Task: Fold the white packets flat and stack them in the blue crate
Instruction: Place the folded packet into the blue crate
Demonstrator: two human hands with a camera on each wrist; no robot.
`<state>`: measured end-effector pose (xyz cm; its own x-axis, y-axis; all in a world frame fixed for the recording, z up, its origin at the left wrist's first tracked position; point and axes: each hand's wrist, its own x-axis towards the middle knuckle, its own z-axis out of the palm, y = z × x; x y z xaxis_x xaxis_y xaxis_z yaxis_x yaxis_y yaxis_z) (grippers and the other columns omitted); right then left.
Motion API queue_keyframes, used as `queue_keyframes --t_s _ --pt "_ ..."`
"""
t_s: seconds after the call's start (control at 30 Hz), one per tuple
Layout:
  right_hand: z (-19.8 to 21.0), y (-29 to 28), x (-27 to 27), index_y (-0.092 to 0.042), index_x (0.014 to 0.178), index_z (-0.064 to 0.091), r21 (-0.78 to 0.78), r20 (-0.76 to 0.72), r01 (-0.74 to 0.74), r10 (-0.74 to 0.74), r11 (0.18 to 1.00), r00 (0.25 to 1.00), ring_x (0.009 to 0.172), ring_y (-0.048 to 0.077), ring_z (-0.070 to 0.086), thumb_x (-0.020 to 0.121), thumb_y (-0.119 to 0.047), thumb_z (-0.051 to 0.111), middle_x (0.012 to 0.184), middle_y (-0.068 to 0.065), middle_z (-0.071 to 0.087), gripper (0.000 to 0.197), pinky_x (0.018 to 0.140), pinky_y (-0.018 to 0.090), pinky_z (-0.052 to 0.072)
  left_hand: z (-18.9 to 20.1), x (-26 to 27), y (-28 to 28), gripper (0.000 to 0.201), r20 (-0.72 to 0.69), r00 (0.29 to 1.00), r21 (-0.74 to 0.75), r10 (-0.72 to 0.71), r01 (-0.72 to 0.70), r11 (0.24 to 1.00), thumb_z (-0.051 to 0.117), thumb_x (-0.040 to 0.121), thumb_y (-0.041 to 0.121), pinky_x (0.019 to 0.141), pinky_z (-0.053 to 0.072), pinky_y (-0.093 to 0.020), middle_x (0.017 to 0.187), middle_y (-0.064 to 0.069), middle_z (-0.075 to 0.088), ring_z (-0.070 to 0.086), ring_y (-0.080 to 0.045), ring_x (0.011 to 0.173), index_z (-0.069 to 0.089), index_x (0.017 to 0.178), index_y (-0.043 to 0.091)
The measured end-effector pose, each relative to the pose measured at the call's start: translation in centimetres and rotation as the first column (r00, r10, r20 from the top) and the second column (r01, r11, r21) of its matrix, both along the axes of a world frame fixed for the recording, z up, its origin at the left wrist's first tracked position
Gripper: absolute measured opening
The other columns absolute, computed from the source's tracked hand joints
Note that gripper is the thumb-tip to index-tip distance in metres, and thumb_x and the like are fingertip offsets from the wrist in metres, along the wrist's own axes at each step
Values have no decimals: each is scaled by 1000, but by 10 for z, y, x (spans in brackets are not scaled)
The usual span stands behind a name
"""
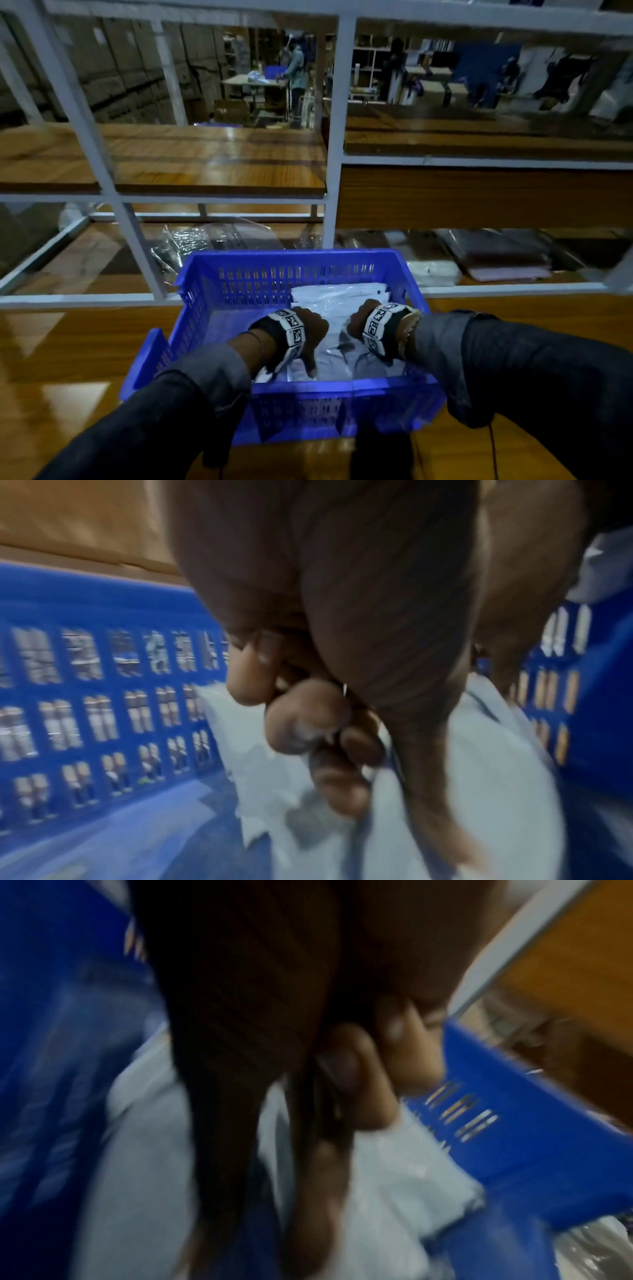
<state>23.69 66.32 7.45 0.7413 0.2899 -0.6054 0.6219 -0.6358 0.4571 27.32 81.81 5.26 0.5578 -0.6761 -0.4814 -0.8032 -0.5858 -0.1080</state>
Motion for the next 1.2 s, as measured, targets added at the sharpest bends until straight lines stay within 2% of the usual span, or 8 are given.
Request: queue_keyframes --t_s 0.17,0.33,0.43,0.5,0.63,0.87,1.07,1.2 --pt "32 -16 -5 -17 142 48 -14 -20 144 -144 990 989 119 35 61 62 -48 91 136 11 59 97 96 49 52 31 -4 11 62 -156 984 -96 81 -96 991 85 64 67 70 63 -40 58 1 63 59 -19 52 58 59 11" --pt "80 -17 10 -3 104 74 281 -247 497 -439 821 864 72 20 71 77 -29 88 84 6 75 40 79 44 62 75 10 18 61 -271 954 -382 126 -227 896 76 75 67 66 58 -35 59 -3 70 60 -13 46 69 63 7" --pt "107 -25 3 1 91 76 419 -275 484 -401 768 874 46 10 63 78 -25 88 51 -6 66 31 54 28 58 97 6 14 59 -325 941 -585 94 -278 762 75 79 63 60 56 -36 56 -6 68 63 -20 49 69 61 7" --pt "113 -39 -8 0 92 75 534 -232 472 -415 702 880 44 7 61 80 -28 86 47 -10 63 32 52 26 53 103 -4 2 57 -325 944 -663 50 -265 700 75 83 57 57 55 -34 56 -8 67 64 -23 49 68 61 5" --pt "113 -82 -43 -11 82 76 747 -117 373 -443 550 889 58 15 68 81 -38 83 60 -4 71 28 69 39 59 104 -31 -35 53 -299 954 -715 10 -231 660 75 86 53 60 58 -41 57 -7 69 67 -24 50 69 63 5" --pt "91 -198 -154 -14 78 74 970 -130 224 -580 93 804 60 13 70 89 -35 77 70 0 73 23 57 28 54 120 -90 -138 43 -253 962 -777 -108 -136 614 72 90 43 58 58 -41 63 -8 71 67 -25 53 71 68 6" --pt "55 -305 -261 -16 81 72 961 -270 235 -694 -148 668 72 13 68 88 -36 77 77 -1 73 22 64 28 52 116 -158 -273 44 -243 953 -772 -179 -78 631 73 90 44 56 55 -24 63 -2 71 67 -18 53 70 67 7" --pt "28 -388 -322 -27 84 69 961 -277 139 -822 -240 498 86 7 66 83 -43 80 88 -8 71 19 77 34 56 88 -195 -364 34 -163 973 -782 -161 -28 622 74 89 45 63 61 -40 68 2 70 67 -13 60 69 73 16"
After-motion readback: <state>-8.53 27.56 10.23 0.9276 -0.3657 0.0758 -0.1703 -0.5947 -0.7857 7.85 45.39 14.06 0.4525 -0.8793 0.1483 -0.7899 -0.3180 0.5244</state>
